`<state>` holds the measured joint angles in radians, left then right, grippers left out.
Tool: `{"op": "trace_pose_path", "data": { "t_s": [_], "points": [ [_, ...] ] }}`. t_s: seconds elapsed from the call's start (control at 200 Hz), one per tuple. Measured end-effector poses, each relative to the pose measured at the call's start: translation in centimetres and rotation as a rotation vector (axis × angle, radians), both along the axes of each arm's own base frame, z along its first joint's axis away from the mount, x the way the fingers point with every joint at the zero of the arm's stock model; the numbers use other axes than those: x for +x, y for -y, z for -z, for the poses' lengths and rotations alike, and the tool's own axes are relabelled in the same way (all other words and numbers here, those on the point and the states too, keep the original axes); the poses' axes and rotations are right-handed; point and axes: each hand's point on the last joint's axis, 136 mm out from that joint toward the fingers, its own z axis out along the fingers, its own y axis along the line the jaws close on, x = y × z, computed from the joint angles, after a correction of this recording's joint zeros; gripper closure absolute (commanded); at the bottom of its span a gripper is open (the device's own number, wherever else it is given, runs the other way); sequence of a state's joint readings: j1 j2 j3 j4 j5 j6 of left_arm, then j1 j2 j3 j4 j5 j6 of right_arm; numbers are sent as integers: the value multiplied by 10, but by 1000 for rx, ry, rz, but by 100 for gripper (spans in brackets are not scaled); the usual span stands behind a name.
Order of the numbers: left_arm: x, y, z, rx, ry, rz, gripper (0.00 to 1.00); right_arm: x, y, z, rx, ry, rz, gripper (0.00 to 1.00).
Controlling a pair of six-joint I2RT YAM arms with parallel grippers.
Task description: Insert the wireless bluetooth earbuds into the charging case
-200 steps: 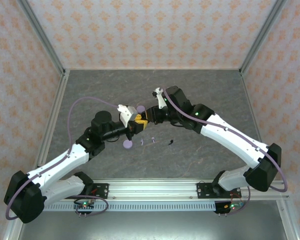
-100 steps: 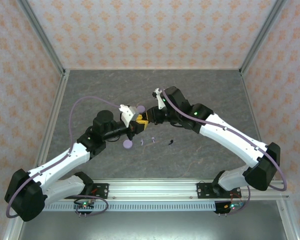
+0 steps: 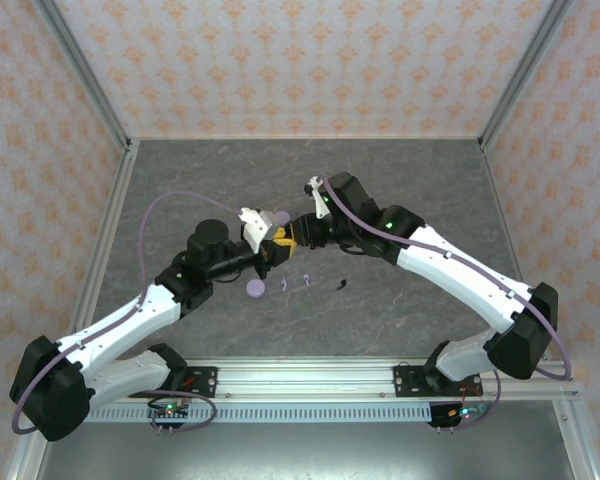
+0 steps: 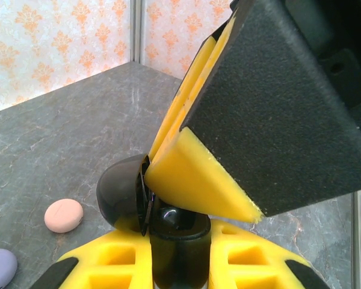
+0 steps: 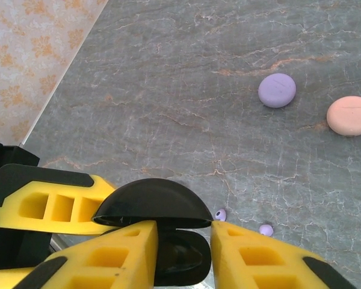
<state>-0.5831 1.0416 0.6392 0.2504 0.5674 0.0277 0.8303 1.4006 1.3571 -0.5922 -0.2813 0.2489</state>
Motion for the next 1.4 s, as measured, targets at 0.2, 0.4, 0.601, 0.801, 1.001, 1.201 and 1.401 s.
{"op": "trace_pose_path", "data": {
  "t_s": [0.2, 0.4, 0.601, 0.801, 1.001, 1.201, 1.401],
  "points": [
    [0, 0, 0, -1, 2, -1, 100, -2, 5, -8, 13, 14, 6, 49],
    [1, -5, -2, -3, 14, -26, 100, 2, 42, -38, 73, 76, 85, 47],
    [-10, -18, -7, -19, 50, -57, 100, 12, 90, 7, -20, -8, 234, 48],
    [-19, -29, -15, -34, 80, -82, 100, 5, 105, 115, -254, -257, 281, 52],
    [-20, -31, -20, -43, 94, -88, 100, -10, 115, 190, -399, -433, 295, 55],
    [-20, -31, -20, -43, 94, -89, 100, -6, 109, 212, -408, -466, 302, 60],
    [-20, -31, -19, -42, 93, -89, 100, -2, 105, 223, -404, -478, 305, 65]
  ]
}}
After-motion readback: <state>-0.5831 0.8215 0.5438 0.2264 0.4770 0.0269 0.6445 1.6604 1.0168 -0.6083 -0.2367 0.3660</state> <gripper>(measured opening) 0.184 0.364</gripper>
